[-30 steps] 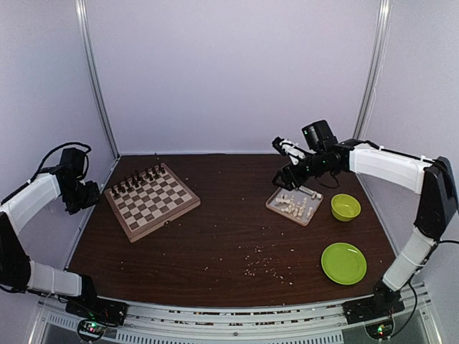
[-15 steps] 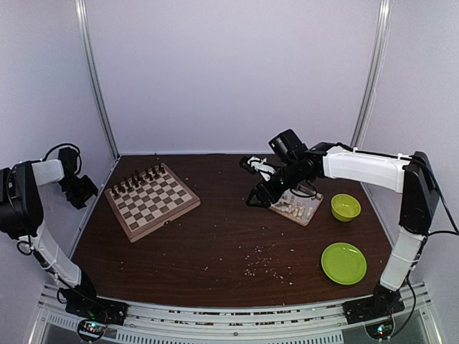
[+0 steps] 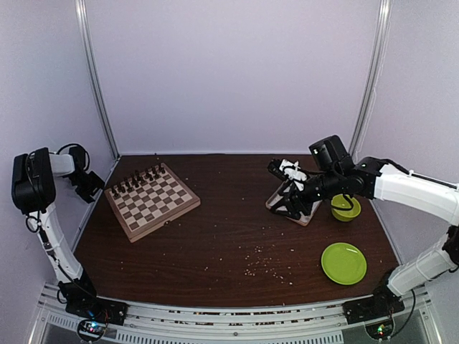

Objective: Set up the chess pieces on the board
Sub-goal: Position the chessboard at the center of the board.

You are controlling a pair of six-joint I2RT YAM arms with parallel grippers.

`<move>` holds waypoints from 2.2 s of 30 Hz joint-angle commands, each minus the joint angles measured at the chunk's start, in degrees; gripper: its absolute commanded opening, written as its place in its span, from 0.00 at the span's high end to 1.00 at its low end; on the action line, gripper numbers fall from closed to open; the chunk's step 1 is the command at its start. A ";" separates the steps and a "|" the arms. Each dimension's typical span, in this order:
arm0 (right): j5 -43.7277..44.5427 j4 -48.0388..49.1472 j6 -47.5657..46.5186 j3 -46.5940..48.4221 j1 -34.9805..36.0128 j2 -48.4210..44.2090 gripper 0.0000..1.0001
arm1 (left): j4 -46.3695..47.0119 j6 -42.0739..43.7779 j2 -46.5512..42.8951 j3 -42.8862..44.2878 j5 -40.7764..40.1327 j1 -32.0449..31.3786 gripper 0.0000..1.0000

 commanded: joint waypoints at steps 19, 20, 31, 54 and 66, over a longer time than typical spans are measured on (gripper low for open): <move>-1.01 3.11 -2.52 -1.55 0.00 2.32 0.30 | -0.67 -0.02 11.25 12.25 2.46 -2.52 0.43; -1.01 3.13 -2.54 -1.56 0.00 2.34 0.31 | -0.68 0.18 11.55 12.54 3.09 -2.68 0.44; -0.92 3.40 -2.74 -1.81 0.00 3.02 0.31 | -0.15 0.82 12.47 13.76 7.26 -7.33 0.50; 1.57 6.85 4.55 5.37 0.04 14.21 0.35 | 3.19 1.04 11.80 11.36 12.53 -19.21 0.53; 1.57 -3.74 21.37 42.17 -1.51 49.26 0.30 | 4.30 -0.28 12.37 11.33 13.25 -22.30 0.54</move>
